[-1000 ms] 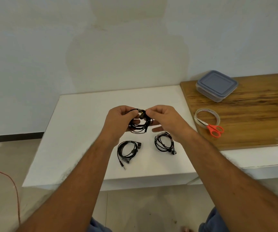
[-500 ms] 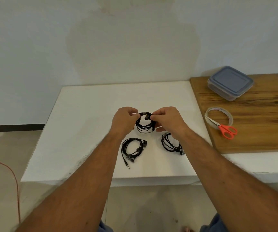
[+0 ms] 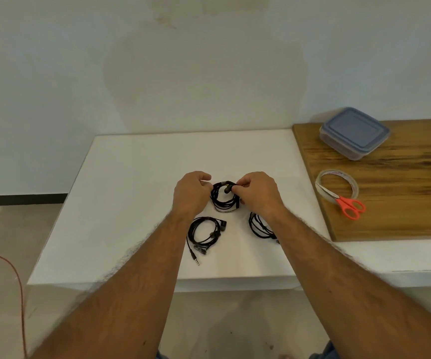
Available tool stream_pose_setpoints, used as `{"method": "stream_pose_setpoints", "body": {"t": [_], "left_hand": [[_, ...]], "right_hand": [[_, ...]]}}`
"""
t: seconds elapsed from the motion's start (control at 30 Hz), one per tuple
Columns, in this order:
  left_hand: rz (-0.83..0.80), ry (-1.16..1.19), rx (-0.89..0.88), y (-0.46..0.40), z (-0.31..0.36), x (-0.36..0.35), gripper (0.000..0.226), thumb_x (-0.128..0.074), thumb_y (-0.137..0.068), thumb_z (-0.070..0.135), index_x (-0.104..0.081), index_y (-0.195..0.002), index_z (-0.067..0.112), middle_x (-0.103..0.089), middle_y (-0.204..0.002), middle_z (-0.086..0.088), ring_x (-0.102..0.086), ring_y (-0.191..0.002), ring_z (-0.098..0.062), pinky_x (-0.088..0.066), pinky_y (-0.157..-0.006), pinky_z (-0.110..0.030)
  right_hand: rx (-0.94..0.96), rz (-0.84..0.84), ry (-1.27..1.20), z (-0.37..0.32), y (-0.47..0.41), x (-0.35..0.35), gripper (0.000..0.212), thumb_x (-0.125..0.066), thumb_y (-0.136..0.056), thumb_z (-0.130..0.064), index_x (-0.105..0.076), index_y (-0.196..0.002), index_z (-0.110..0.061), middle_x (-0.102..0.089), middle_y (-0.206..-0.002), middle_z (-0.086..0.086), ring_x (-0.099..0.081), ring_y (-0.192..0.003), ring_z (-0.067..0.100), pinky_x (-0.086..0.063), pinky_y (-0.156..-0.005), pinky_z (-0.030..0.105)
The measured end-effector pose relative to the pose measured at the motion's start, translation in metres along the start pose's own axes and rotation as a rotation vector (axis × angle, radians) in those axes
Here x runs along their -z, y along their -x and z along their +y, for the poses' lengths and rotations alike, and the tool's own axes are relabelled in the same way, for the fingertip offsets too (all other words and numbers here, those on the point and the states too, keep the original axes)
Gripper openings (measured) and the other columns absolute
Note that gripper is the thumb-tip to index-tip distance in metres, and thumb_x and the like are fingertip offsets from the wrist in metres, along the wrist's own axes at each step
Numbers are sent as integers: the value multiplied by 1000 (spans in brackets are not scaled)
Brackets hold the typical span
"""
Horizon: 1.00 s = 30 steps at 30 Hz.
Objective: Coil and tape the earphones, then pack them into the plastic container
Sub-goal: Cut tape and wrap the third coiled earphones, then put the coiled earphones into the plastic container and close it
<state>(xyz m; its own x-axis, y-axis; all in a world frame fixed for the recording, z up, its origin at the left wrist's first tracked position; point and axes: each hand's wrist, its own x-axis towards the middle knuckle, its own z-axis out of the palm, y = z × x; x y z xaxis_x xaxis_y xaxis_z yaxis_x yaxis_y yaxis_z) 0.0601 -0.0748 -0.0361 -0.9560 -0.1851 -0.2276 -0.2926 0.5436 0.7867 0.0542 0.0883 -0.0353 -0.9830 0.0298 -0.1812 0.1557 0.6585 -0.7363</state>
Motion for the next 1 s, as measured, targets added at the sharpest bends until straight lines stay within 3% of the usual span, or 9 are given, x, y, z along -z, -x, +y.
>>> {"method": "stream_pose_setpoints", "body": {"t": [0.13, 0.23, 0.6, 0.67, 0.77, 1.0], "left_hand": [[40, -26, -41, 3, 4, 2, 28, -59, -92, 17, -67, -119, 17, -70, -112, 1, -64, -101, -14, -49, -90, -28], [80, -44, -79, 6, 10, 3, 27, -60, -93, 19, -68, -119, 17, -69, -117, 1, -62, -106, -12, -43, -89, -22], [98, 51, -197, 34, 54, -26, 19, -62, -92, 25, -71, -109, 24, -71, -98, 10, -64, -85, -1, -46, -73, -16], [63, 102, -182, 36, 65, -41, 17, -63, -91, 26, -71, -107, 25, -72, -90, 10, -66, -82, -2, -51, -73, -20], [13, 193, -169, 34, 86, -71, 15, -64, -90, 25, -71, -104, 24, -72, -83, 11, -70, -82, -9, -58, -77, -39], [-76, 308, -149, 6, 156, -140, 20, -61, -92, 16, -67, -111, 12, -71, -91, 0, -71, -82, -14, -59, -65, -29]], "right_hand": [[0, 18, -29, 5, -1, 8, 17, -68, -87, -27, -71, -98, -15, -72, -98, 1, -69, -90, 19, -57, -82, 40], [37, 50, -14, 6, 2, 19, 14, -67, -87, -26, -71, -96, -16, -72, -97, -2, -69, -89, 17, -56, -84, 34], [16, 271, -132, 39, 9, 108, 13, -66, -87, -27, -72, -84, -16, -67, -74, -7, -63, -75, 12, -46, -64, 26], [0, 343, -151, 49, 9, 131, 12, -67, -86, -26, -73, -83, -17, -69, -76, -7, -64, -76, 12, -48, -65, 27], [-6, 452, -183, 68, 3, 164, 11, -67, -85, -25, -74, -81, -17, -71, -76, -7, -67, -77, 12, -54, -72, 30], [-9, 550, -8, 107, -34, 231, 12, -64, -90, -21, -70, -85, -13, -68, -81, 0, -62, -78, 15, -43, -63, 23]]}}
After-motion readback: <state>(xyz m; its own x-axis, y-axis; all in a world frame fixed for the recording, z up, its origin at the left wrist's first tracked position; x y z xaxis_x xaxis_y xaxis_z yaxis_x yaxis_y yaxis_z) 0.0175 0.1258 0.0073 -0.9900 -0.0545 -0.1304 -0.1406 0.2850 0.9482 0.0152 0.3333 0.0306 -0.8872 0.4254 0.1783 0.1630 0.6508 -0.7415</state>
